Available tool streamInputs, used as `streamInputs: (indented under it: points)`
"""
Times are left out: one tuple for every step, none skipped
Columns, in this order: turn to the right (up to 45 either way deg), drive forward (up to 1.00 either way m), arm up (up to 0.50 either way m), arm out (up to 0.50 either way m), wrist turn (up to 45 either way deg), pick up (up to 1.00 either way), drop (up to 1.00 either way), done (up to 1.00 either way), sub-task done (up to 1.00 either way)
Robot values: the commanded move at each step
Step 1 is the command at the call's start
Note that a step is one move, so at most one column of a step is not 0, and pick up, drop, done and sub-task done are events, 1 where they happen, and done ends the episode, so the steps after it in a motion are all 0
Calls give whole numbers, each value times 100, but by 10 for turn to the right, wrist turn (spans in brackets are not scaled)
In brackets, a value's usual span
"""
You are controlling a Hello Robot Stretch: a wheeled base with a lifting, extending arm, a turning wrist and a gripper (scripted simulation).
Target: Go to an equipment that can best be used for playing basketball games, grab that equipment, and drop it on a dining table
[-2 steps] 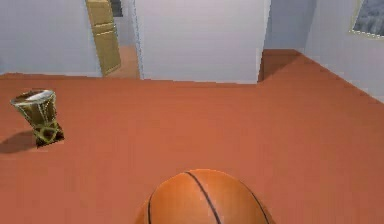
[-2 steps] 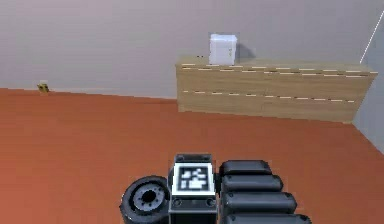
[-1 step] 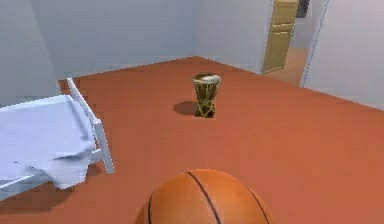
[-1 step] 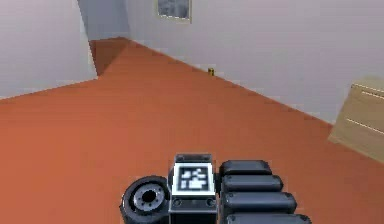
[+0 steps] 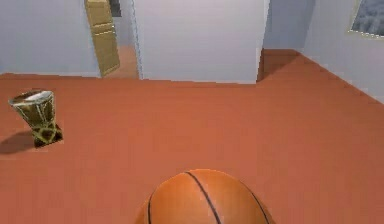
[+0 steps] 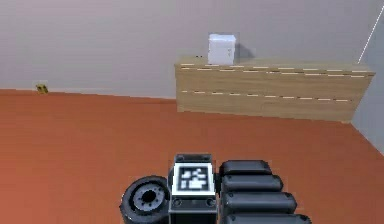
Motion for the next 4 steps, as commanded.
streamInputs:
  points:
    - [-270, 0, 0, 0, 0, 0, 0, 0, 0]
    - [-180, 0, 0, 0, 0, 0, 0, 0, 0]
    - [-450, 0, 0, 0, 0, 0, 0, 0, 0]
    - [450, 0, 0, 0, 0, 0, 0, 0, 0]
